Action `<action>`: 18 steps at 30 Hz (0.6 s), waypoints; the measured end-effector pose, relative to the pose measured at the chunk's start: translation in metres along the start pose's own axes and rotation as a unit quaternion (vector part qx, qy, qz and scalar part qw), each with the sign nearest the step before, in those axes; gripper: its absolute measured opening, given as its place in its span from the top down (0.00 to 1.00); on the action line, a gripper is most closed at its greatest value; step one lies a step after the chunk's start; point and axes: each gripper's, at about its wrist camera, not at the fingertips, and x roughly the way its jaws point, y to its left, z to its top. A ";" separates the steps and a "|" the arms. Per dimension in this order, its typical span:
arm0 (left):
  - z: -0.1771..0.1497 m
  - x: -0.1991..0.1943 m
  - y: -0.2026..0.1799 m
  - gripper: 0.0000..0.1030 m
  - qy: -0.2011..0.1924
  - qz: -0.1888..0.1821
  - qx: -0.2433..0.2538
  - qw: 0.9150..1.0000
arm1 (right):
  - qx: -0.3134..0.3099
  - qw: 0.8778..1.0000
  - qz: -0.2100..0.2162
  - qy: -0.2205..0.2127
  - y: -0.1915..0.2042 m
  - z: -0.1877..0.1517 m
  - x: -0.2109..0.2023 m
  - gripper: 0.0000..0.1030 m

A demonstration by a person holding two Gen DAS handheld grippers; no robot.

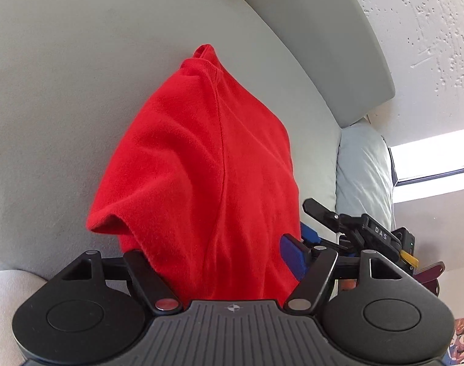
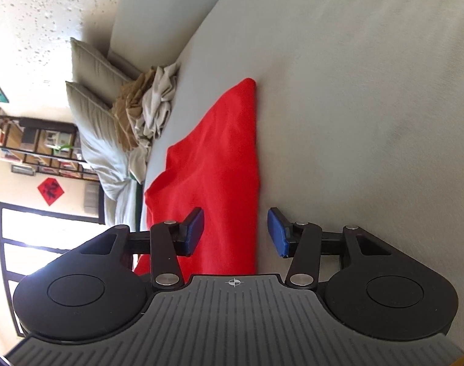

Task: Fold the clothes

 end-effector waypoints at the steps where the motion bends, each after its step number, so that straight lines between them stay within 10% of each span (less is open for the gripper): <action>1: 0.002 0.002 0.001 0.34 0.000 -0.005 -0.004 1.000 | 0.003 1.000 0.005 0.004 0.000 0.005 0.008 0.50; 11: 0.004 0.005 0.017 0.38 -0.003 -0.044 -0.042 0.998 | -0.069 0.997 0.043 0.017 0.015 0.022 0.059 0.53; 13: 0.001 0.001 0.006 0.76 -0.012 0.004 -0.008 1.000 | -0.100 0.995 0.010 0.011 0.023 0.019 0.061 0.67; 18: -0.012 -0.011 -0.045 0.79 -0.038 0.084 0.077 0.993 | -0.170 0.983 -0.070 -0.014 0.062 0.003 0.045 0.76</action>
